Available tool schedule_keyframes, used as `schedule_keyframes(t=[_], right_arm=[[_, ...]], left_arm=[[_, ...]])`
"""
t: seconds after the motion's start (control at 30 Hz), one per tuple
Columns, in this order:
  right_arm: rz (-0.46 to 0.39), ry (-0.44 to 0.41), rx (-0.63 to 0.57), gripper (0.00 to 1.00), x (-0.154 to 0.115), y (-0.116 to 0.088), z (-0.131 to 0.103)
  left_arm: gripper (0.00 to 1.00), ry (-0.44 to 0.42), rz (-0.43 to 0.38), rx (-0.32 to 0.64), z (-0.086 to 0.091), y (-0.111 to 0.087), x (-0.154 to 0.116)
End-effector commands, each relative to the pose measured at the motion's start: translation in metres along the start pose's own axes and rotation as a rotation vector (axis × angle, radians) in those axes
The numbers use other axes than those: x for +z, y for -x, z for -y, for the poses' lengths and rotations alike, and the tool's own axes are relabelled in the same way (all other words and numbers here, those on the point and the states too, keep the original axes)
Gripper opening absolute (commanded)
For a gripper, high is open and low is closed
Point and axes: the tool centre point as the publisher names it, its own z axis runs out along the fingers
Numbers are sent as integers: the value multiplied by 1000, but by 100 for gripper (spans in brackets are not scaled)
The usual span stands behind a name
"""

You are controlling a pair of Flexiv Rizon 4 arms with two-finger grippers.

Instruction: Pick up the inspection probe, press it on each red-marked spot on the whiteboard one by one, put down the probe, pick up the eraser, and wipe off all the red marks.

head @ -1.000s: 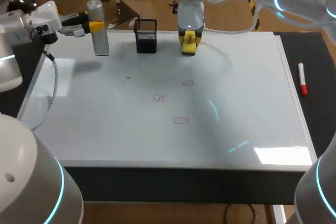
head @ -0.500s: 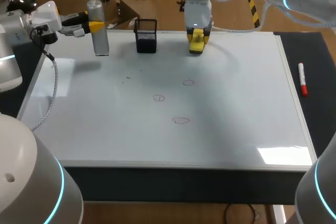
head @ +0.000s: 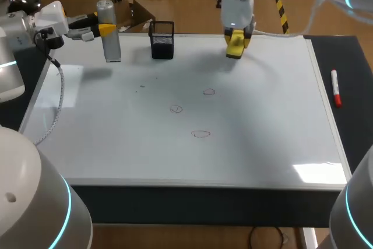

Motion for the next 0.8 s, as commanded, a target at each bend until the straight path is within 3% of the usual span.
schedule_keyframes(t=[0.03, 0.47, 0.8], right_arm=[[41, -67, 32, 0, -11, -49, -14], [80, -96, 229, 0, -14, -132, -28], [109, -100, 279, 0, -10, -154, -41]], left_arm=[[0, -1, 1, 2, 1, 0, 0], [0, -1, 1, 2, 1, 0, 0], [0, -1, 1, 2, 1, 0, 0]])
